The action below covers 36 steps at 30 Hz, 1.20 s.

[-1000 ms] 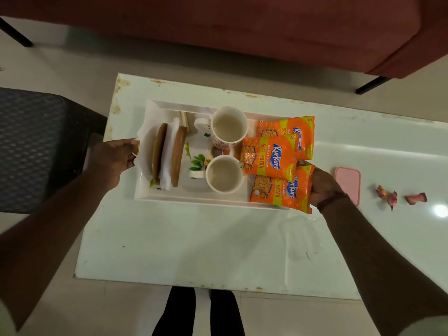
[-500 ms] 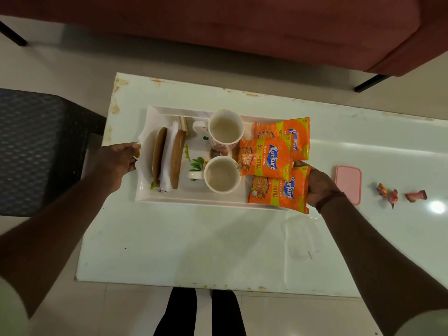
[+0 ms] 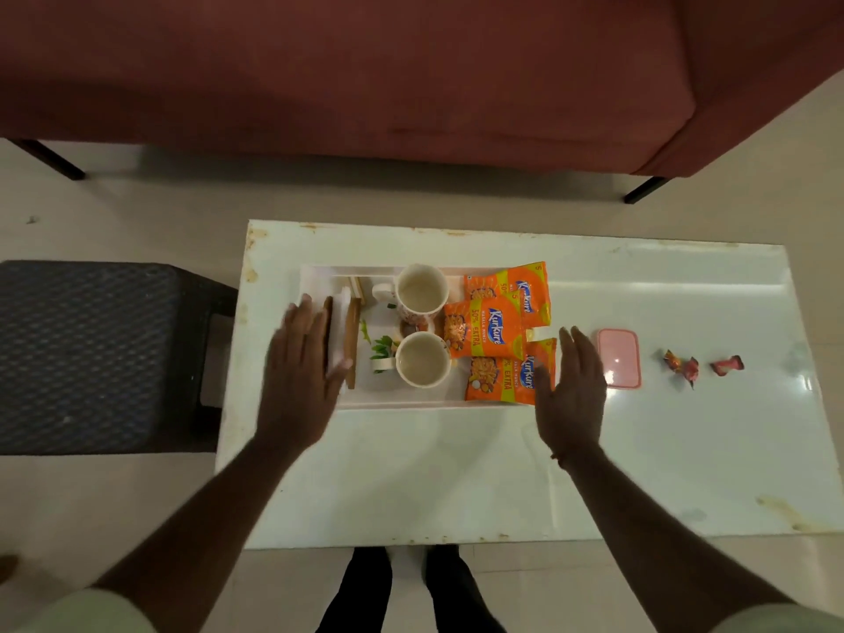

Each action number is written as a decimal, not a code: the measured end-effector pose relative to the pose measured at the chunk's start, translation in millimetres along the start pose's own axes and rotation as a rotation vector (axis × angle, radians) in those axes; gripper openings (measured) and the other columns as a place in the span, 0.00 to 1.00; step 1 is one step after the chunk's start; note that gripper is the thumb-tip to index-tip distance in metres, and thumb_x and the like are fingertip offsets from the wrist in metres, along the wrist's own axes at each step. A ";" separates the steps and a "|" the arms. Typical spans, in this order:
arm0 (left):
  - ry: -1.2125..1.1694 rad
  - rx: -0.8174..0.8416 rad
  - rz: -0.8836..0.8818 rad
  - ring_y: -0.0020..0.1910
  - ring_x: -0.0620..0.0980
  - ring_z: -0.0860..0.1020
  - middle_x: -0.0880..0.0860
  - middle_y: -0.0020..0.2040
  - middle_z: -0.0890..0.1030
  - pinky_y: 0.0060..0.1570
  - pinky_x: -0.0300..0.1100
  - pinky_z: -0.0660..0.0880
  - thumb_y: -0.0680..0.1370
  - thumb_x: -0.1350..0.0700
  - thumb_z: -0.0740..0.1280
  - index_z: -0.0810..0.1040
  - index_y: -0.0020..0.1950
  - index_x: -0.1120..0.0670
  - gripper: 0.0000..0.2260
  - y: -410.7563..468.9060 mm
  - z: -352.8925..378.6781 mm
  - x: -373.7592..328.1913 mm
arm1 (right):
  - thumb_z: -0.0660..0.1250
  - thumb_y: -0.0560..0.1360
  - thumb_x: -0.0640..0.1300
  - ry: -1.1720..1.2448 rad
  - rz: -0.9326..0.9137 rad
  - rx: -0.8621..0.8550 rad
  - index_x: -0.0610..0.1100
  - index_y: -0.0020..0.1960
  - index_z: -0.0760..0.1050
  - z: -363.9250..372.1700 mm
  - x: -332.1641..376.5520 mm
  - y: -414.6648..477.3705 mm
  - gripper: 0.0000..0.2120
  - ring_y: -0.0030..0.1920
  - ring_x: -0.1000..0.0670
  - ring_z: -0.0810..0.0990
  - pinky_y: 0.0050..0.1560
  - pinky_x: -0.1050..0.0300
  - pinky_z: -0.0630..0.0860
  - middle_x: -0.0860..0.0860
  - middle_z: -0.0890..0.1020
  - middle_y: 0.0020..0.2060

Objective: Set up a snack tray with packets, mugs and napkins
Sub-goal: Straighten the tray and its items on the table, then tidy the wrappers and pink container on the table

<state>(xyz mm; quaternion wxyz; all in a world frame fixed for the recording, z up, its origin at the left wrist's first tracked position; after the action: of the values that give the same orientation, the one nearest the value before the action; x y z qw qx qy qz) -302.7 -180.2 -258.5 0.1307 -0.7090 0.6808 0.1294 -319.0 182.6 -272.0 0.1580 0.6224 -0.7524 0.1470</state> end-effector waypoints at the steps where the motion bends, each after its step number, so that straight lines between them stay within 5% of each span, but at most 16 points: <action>1: -0.001 0.021 0.021 0.80 0.54 0.48 0.55 0.81 0.50 0.76 0.53 0.53 0.81 0.43 0.56 0.50 0.80 0.55 0.32 -6.0 0.1 -13.9 | 0.56 0.81 0.56 -0.046 -0.048 0.030 0.42 0.77 0.61 -2.5 4.3 -7.2 0.29 0.77 0.41 0.61 0.74 0.43 0.58 0.42 0.65 0.76; 7: 0.036 0.101 0.126 0.80 0.57 0.48 0.57 0.81 0.47 0.77 0.55 0.51 0.81 0.39 0.55 0.48 0.80 0.57 0.35 -35.5 10.0 -86.6 | 0.57 0.78 0.64 -0.144 -0.103 0.114 0.47 0.81 0.48 -21.9 16.8 -33.7 0.39 0.81 0.45 0.47 0.77 0.43 0.49 0.47 0.50 0.81; 15: 0.097 0.137 0.117 0.80 0.56 0.48 0.56 0.81 0.46 0.77 0.53 0.51 0.81 0.37 0.51 0.46 0.80 0.56 0.35 -52.5 55.2 -159.1 | 0.53 0.77 0.68 -0.150 -0.117 0.133 0.49 0.81 0.44 -27.9 -31.7 -38.2 0.41 0.81 0.46 0.43 0.77 0.40 0.47 0.49 0.44 0.81; 22: 0.064 0.150 0.132 0.80 0.57 0.49 0.56 0.81 0.48 0.77 0.55 0.53 0.81 0.37 0.54 0.46 0.80 0.57 0.36 -62.7 114.0 -253.9 | 0.55 0.77 0.68 -0.135 -0.153 0.106 0.50 0.81 0.44 -53.4 -116.9 -18.0 0.41 0.81 0.46 0.44 0.79 0.44 0.41 0.50 0.45 0.81; 36: -0.047 0.261 0.059 0.80 0.55 0.53 0.56 0.81 0.54 0.74 0.53 0.60 0.81 0.38 0.53 0.53 0.79 0.56 0.33 -80.9 158.2 -358.7 | 0.58 0.76 0.67 -0.084 -0.145 0.128 0.48 0.81 0.45 -88.8 -242.1 16.3 0.43 0.81 0.47 0.46 0.77 0.42 0.53 0.47 0.49 0.81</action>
<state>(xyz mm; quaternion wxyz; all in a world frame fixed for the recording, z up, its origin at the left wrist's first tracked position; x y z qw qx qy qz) -237.0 214.3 -275.6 0.2338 -0.6626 0.7090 0.0601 -287.7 438.1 -293.7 0.0964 0.6896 -0.7004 0.1570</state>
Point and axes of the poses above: each hand's wrist, its own y-axis towards the middle knuckle, its own z-axis out of the palm, x = y × z, the point moved 4 cm from there along y, towards the middle knuckle
